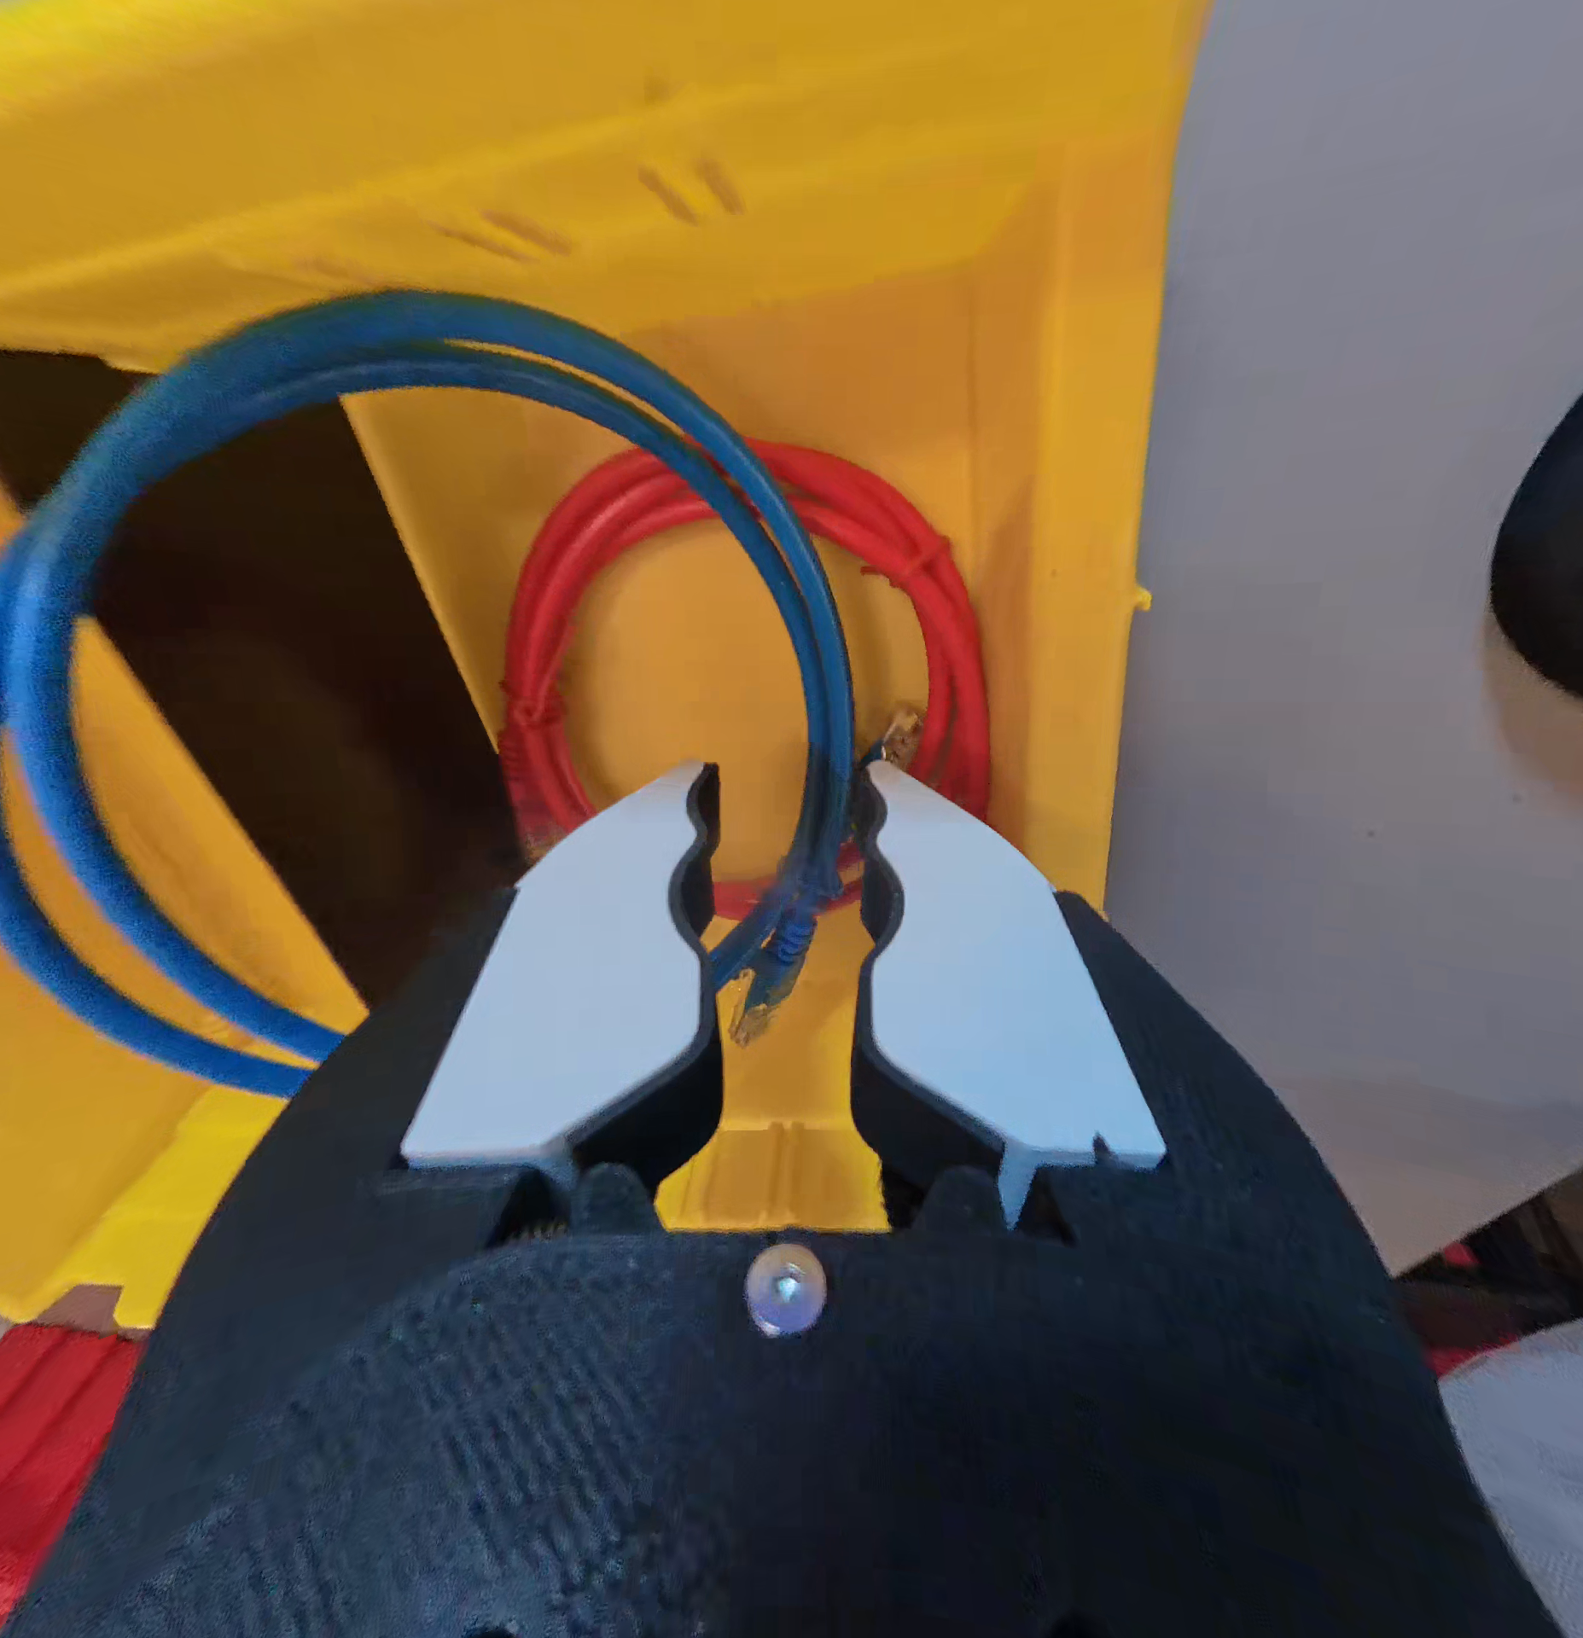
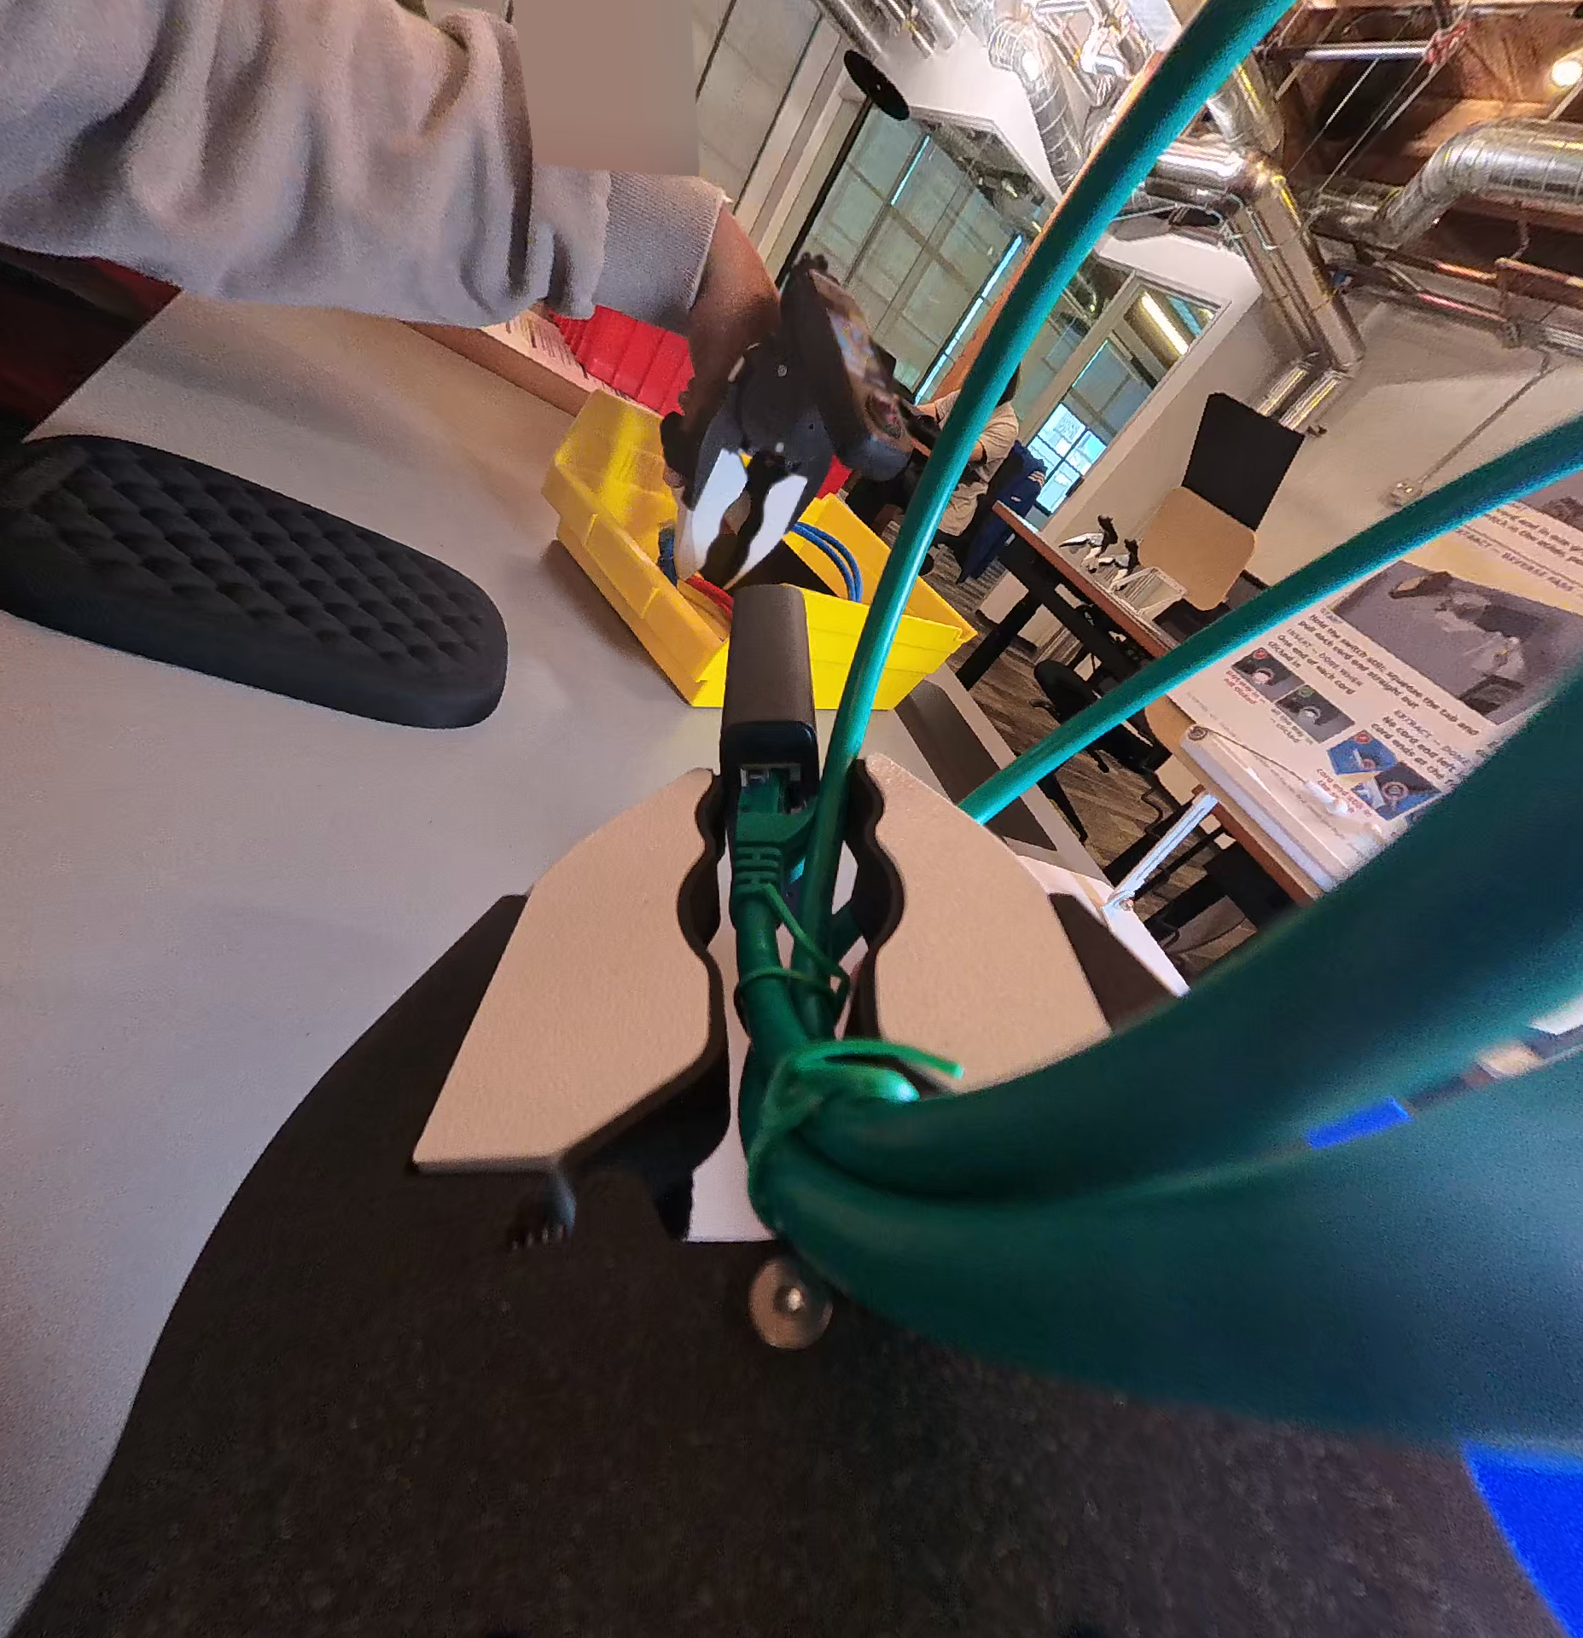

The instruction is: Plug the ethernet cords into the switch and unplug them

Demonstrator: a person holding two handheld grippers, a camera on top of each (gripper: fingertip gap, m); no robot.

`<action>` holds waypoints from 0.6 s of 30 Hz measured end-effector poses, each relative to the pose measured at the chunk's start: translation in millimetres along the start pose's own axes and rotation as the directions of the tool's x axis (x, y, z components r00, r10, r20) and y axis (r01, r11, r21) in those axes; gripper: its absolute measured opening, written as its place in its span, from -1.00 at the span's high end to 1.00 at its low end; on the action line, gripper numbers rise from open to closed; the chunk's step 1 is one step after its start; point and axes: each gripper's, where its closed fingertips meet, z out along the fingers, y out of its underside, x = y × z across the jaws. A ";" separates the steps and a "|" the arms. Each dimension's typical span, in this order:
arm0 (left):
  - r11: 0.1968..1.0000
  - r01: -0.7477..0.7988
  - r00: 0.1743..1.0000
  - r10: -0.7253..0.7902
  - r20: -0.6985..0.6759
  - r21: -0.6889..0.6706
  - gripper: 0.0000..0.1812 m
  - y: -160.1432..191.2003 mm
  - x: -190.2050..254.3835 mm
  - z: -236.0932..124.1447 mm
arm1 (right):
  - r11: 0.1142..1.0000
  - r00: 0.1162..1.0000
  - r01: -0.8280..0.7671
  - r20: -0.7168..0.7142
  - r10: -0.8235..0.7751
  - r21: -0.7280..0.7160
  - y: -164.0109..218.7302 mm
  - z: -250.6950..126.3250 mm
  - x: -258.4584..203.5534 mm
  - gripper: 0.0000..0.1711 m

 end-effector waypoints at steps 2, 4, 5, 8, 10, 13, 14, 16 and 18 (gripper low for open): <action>0.997 -0.029 1.000 0.028 -0.012 -0.075 0.66 8.6 0.0 9.2 | 1.000 1.000 -0.004 0.003 0.004 -0.001 0.7 0.3 -0.2 0.70; 0.992 -0.044 0.998 0.038 -0.049 -0.119 0.79 14.9 3.1 18.5 | 1.000 1.000 -0.003 0.005 0.003 -0.005 1.2 0.4 -0.8 0.70; 0.991 -0.051 0.997 0.043 -0.071 -0.124 0.89 16.1 5.8 19.9 | 1.000 1.000 -0.001 0.004 0.001 -0.006 1.2 0.4 -1.0 0.70; 0.998 0.028 1.000 -0.028 0.000 -0.062 0.93 11.5 -7.7 4.8 | 1.000 1.000 -0.003 0.003 0.003 -0.004 0.1 -0.7 -0.7 0.70; 0.995 0.102 0.995 -0.102 -0.024 0.021 0.93 6.7 -7.6 -15.6 | 1.000 1.000 -0.014 0.003 0.014 0.003 -0.5 -1.1 0.3 0.70; 0.975 0.193 0.981 -0.189 -0.049 0.111 0.94 1.4 -4.7 -45.9 | 1.000 0.999 -0.031 0.010 0.031 0.005 0.0 -0.4 0.9 0.70; 0.963 0.234 0.972 -0.229 -0.057 0.135 0.94 -0.8 -3.8 -55.5 | 0.999 0.999 -0.033 0.011 0.033 0.006 -0.3 -0.5 0.7 0.70; 0.934 0.315 0.948 -0.301 -0.103 0.169 0.94 -5.1 2.7 -72.5 | 0.999 0.999 -0.042 0.016 0.042 0.013 -2.2 -0.9 0.2 0.70; 0.915 0.366 0.926 -0.339 -0.168 0.171 0.94 -7.9 14.5 -82.3 | 0.999 0.999 -0.048 0.020 0.047 0.022 -5.2 -1.6 -0.2 0.69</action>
